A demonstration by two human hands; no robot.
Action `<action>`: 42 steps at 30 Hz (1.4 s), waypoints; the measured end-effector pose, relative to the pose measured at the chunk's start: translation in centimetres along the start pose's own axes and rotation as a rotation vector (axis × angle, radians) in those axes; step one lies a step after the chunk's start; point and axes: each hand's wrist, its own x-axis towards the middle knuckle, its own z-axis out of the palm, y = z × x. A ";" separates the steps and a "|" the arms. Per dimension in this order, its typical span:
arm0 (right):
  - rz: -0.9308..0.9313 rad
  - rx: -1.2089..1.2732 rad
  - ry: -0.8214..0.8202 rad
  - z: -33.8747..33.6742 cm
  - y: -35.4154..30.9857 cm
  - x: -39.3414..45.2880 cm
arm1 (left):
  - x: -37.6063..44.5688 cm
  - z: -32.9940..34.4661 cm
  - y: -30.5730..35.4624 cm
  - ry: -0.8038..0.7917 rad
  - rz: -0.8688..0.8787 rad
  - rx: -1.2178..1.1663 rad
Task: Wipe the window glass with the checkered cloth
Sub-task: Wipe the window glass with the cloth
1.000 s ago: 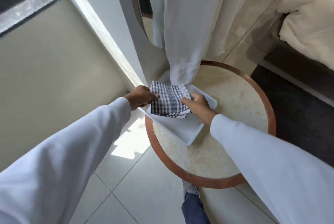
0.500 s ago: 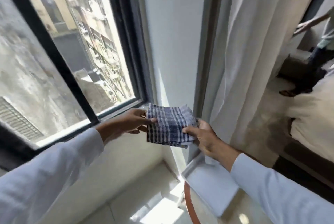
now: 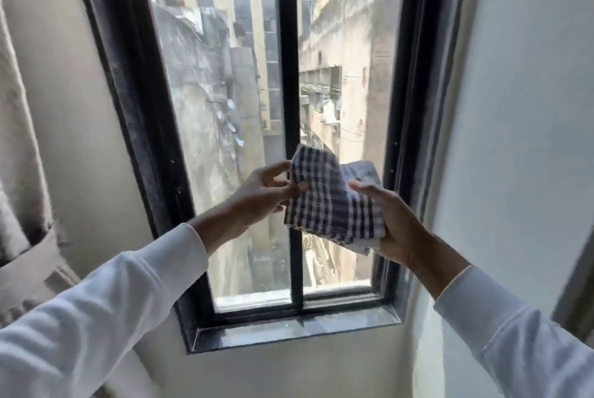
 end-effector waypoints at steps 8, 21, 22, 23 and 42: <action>-0.115 -0.113 0.167 4.4 5.8 13.1 | 3.0 -7.1 -5.6 0.343 -0.069 0.131; -1.038 -1.838 0.602 8.3 3.1 35.8 | 15.5 -26.0 -4.0 0.971 0.371 1.144; -1.033 -1.921 0.565 8.3 4.7 36.2 | 16.0 -26.2 -4.0 0.968 0.396 1.109; -1.053 -2.002 0.488 8.8 5.9 36.6 | 16.4 -26.4 -4.0 0.977 0.416 1.088; -1.152 -1.808 0.703 6.8 2.4 35.9 | 16.3 -26.5 -4.4 0.926 0.533 0.938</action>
